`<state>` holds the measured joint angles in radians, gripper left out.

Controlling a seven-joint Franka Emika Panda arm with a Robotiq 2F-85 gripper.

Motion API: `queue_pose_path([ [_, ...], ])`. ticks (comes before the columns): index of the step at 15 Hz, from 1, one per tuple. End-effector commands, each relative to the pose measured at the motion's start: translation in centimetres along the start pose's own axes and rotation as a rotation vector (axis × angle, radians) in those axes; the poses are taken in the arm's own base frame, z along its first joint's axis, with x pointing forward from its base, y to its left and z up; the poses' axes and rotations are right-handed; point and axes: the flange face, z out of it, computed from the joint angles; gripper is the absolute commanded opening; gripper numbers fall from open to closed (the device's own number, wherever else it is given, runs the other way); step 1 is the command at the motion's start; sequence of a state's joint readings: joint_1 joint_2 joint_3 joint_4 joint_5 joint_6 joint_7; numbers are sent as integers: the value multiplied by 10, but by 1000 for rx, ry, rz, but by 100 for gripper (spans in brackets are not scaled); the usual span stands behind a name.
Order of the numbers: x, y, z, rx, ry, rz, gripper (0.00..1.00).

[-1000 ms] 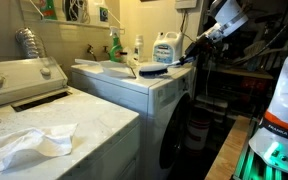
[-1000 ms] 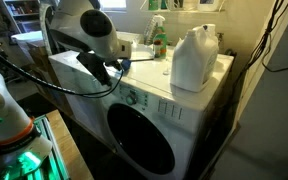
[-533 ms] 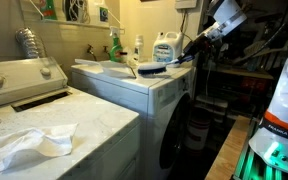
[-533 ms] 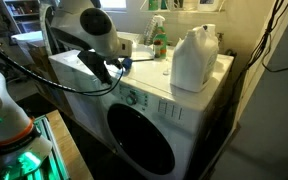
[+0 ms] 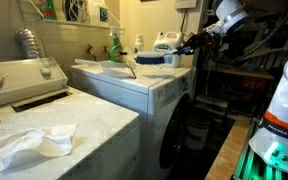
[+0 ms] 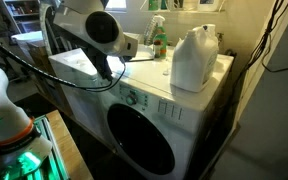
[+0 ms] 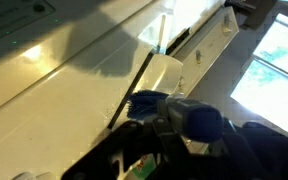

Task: Slide the blue and white brush a little backwards, pick up the blue and white brush and place it standing the right way up on the washing machine

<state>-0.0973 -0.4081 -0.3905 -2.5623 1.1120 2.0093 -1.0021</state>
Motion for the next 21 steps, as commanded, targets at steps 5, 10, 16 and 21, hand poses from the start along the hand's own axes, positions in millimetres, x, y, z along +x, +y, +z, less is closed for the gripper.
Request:
queue_pose_path([
  [5,15,45,-34,146,128,267,8],
  [10,19,87,-31,183,156,437,8],
  [16,23,124,-5,132,116,560,8],
  [21,29,129,3,115,91,565,8],
])
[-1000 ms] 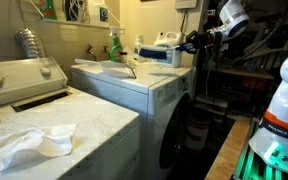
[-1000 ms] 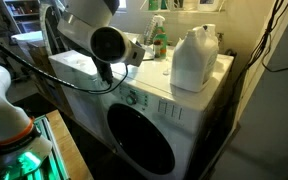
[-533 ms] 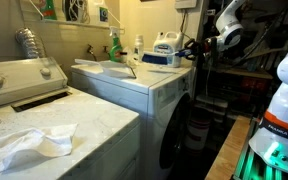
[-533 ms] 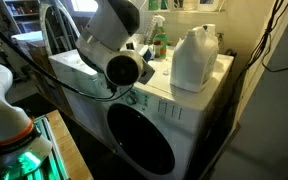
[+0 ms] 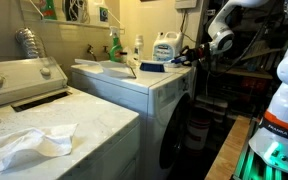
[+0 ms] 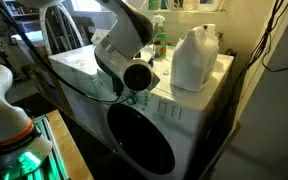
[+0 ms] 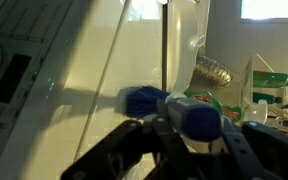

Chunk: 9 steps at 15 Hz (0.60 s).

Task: Slide the blue and white brush a little backwards, pick up the blue and white brush and place it standing the right way up on the washing machine

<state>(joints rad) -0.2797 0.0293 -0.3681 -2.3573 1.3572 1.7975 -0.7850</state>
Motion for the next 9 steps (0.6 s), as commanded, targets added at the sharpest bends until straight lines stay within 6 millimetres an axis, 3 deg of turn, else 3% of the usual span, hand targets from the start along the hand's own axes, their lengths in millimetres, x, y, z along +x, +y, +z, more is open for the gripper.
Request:
queue_pose_path([
  [1,9,1,0,-9,1,18,56],
  [3,10,0,0,-8,-1,16,64],
  [7,13,0,0,-19,-4,20,95],
  [9,13,2,1,-35,4,17,100],
])
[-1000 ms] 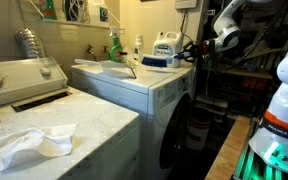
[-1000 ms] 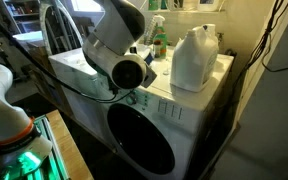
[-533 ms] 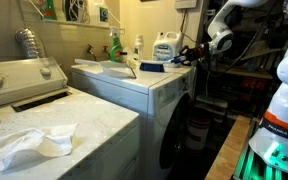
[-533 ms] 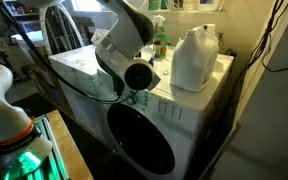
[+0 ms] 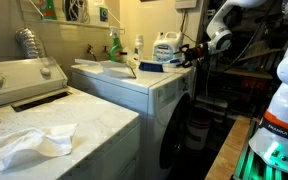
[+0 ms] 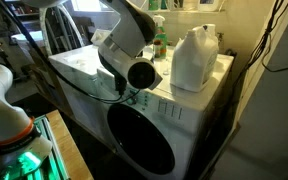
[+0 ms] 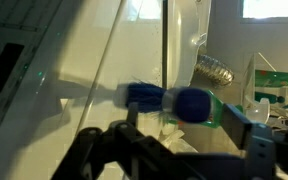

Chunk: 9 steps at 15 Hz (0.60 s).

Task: Slide the blue and white brush a little backwards, pick up the blue and white brush and place it standing the right way up on the washing machine

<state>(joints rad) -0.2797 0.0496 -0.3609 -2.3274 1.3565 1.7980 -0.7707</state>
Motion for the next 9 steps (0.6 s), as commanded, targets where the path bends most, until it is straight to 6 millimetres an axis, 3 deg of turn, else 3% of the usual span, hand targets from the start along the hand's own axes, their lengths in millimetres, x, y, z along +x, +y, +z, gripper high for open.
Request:
queue_pose_path([
  [1,5,5,-2,-37,10,12,100],
  [6,1,-13,-25,-156,79,-103,100],
  [9,-11,-36,-38,-232,52,-197,100],
])
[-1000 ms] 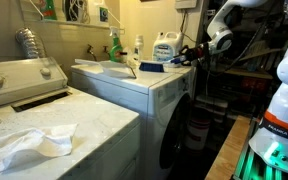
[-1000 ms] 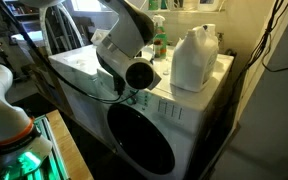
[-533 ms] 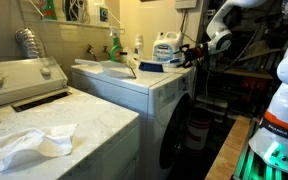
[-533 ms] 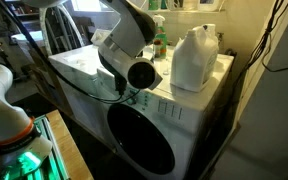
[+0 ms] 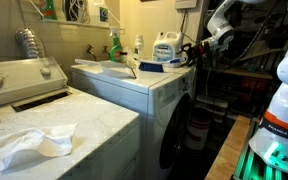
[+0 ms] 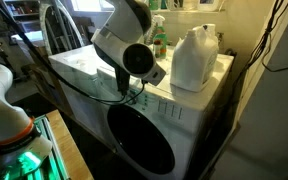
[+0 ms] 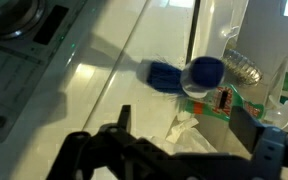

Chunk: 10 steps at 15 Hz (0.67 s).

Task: Slide the blue and white brush a little backwards, pick up the blue and white brush and place it standing the right way up on the washing machine

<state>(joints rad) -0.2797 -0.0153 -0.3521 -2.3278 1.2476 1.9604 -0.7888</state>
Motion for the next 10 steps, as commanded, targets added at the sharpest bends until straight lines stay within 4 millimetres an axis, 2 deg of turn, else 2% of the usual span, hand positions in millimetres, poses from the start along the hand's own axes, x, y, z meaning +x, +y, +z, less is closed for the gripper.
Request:
queue_pose_path([
  [1,-16,-30,-27,-91,-8,-128,100],
  [6,-44,-90,-70,-299,10,-352,100],
  [10,-81,-147,-82,-515,0,-489,100],
])
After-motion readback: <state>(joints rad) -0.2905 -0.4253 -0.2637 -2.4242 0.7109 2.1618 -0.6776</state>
